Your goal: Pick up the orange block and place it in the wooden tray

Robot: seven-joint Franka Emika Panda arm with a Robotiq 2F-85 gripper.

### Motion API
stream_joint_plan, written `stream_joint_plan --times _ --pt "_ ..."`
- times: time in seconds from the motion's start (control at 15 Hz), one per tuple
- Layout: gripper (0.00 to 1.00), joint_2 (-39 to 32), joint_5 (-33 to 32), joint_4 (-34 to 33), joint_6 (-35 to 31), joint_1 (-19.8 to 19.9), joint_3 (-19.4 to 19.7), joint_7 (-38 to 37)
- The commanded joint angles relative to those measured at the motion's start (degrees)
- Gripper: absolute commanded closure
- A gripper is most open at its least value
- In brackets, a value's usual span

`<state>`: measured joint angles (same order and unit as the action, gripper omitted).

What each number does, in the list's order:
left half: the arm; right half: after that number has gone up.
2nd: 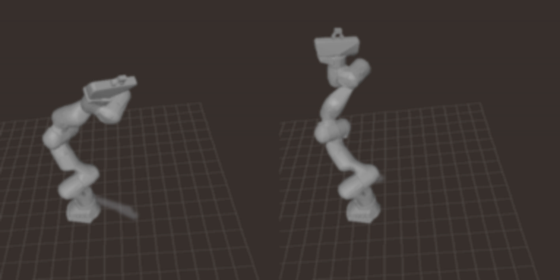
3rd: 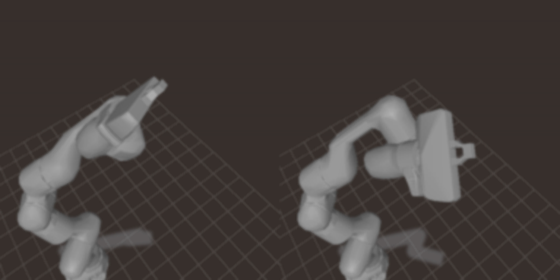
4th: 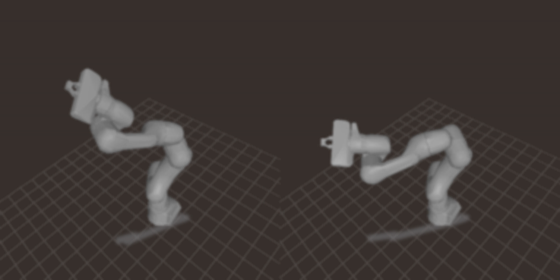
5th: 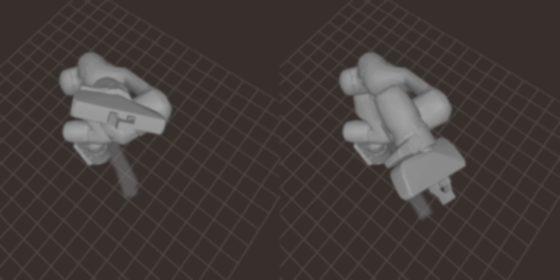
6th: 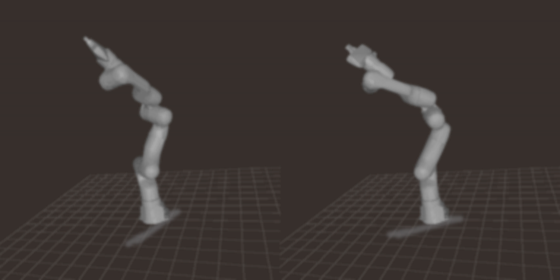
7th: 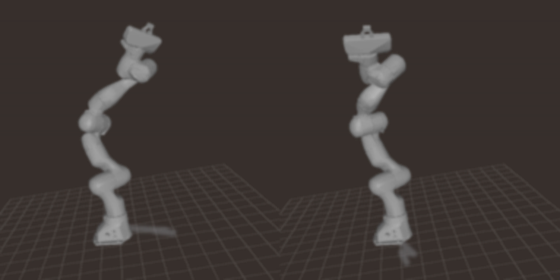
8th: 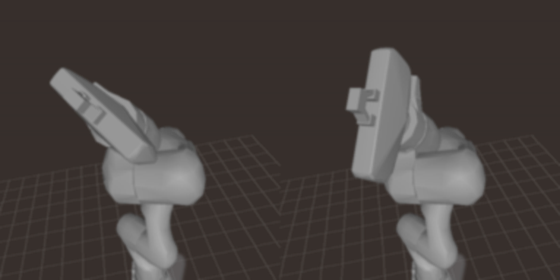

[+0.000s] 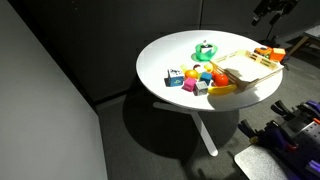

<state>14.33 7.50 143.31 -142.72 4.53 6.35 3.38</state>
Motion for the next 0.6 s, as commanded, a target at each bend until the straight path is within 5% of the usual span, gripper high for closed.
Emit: stream_joint_plan --times 0.0,0.53 --pt "0.0 -4.1 -3.4 -3.7 -0.7 2.3 0.3 -3.0" --pt "0.0 -11.3 -8.6 -9.6 1.4 5.8 2.2 -7.8"
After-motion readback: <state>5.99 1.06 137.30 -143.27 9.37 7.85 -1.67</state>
